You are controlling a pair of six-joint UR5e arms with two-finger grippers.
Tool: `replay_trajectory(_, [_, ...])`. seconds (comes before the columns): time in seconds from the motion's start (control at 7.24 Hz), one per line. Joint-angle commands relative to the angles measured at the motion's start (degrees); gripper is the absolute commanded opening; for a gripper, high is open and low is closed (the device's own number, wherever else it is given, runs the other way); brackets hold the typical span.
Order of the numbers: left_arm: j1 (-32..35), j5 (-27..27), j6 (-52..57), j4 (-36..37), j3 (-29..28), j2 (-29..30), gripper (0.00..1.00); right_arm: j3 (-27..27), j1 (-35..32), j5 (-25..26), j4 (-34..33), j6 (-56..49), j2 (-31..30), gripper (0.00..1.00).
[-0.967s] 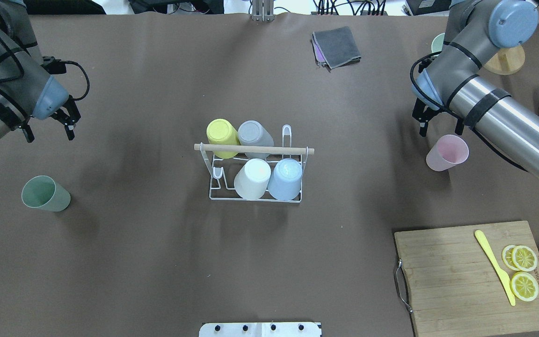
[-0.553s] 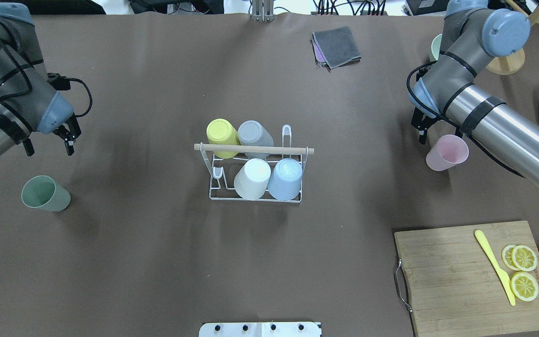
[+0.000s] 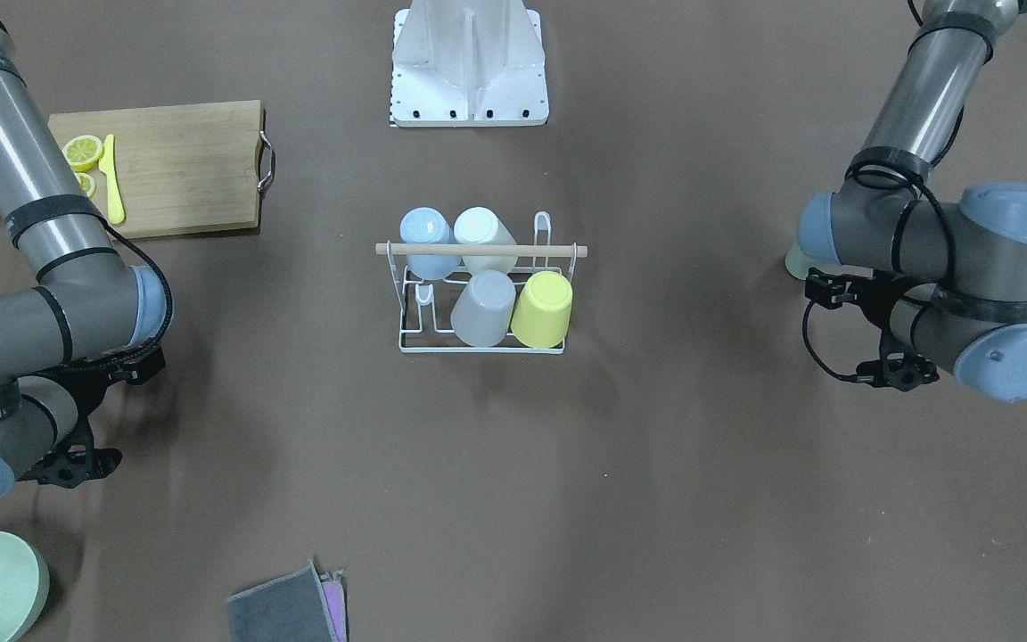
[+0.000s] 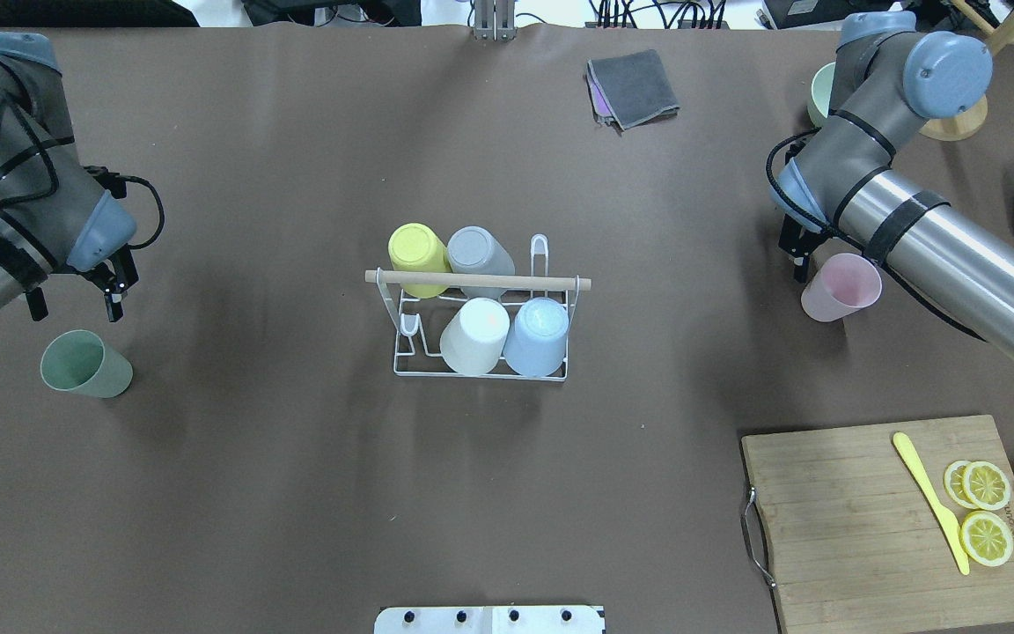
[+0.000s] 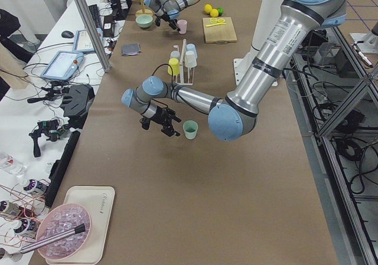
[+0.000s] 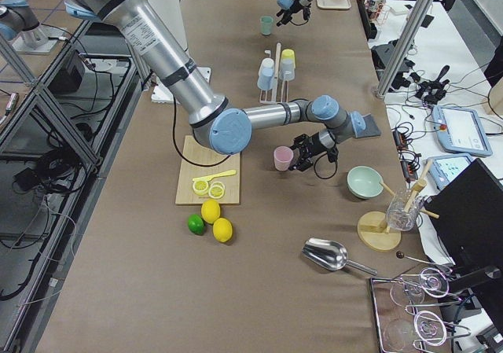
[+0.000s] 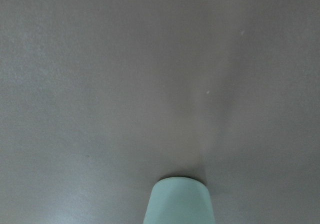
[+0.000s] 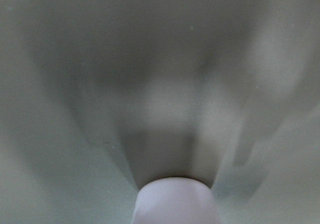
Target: Place cup on cup holder
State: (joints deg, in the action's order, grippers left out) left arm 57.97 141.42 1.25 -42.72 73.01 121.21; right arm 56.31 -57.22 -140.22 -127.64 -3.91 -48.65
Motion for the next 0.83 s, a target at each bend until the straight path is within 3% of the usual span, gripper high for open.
replay_trajectory(0.0, [-0.7, 0.0, 1.0, 0.7, 0.3, -0.3, 0.97, -0.5, 0.7, 0.0, -0.1, -0.1, 0.0, 0.94])
replay_trajectory(0.28, [-1.9, 0.2, 0.9, 0.3, -0.1, -0.5, 0.97, -1.2, 1.3, 0.2, -0.2, -0.4, -0.2, 0.92])
replay_trajectory(0.41, [-2.3, 0.3, 0.9, 0.2, 0.1, -1.0, 0.97, -1.2, 1.3, 0.0, -0.6, -0.4, -0.2, 0.85])
replay_trajectory(0.69, [-2.7, 0.3, 0.9, 0.2, -0.2, -1.4, 0.97, -0.9, 1.3, -0.1, -0.6, -0.5, 0.0, 0.52])
